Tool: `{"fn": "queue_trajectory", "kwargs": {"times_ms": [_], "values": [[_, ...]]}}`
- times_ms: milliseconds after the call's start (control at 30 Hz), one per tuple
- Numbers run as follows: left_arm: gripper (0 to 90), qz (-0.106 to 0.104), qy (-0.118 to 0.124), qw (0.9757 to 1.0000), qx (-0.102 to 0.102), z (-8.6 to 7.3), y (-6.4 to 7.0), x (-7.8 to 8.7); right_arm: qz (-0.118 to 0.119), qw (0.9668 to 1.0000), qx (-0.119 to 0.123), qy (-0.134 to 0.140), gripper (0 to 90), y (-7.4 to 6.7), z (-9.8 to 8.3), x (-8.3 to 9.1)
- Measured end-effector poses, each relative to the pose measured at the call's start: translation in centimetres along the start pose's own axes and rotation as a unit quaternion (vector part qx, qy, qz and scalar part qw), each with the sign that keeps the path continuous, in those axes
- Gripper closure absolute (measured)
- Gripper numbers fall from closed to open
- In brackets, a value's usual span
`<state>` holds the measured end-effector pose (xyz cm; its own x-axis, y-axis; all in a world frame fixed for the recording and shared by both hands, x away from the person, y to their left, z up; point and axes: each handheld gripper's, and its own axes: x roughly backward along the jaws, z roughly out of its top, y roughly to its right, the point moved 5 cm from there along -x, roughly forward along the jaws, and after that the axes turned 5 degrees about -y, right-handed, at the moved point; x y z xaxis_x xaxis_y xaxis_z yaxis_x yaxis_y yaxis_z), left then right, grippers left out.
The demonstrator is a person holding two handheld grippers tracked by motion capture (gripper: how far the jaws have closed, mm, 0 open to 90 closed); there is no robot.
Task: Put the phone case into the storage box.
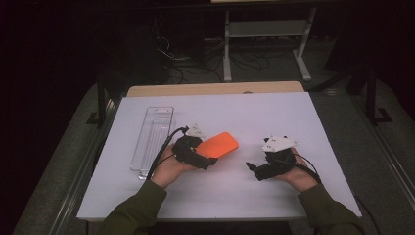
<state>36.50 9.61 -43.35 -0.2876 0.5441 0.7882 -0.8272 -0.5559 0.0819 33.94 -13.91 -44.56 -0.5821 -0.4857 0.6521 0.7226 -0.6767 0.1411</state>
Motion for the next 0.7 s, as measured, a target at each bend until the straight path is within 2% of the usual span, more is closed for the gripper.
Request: {"fn": "queue_trajectory", "kwargs": {"times_ms": [333, 433, 700], "values": [[15.1, 0.0, 0.0, 1.0, 0.0, 0.0, 0.01, 0.02, -0.021, 0.9991, 0.035, 0.007, 0.0, -0.51, 0.24, 0.12], [15.1, -0.001, 0.0, 1.0, -0.001, -0.01, 0.0, 0.0, -0.026, 0.9988, 0.04, 0.009, 0.0, -0.64, 0.28, 0.15], [15.1, -0.001, 0.0, 1.0, -0.002, -0.04, 0.02, -0.06, -0.045, 0.9963, 0.073, 0.009, 0.0, -0.95, 0.3, 0.03]]}}
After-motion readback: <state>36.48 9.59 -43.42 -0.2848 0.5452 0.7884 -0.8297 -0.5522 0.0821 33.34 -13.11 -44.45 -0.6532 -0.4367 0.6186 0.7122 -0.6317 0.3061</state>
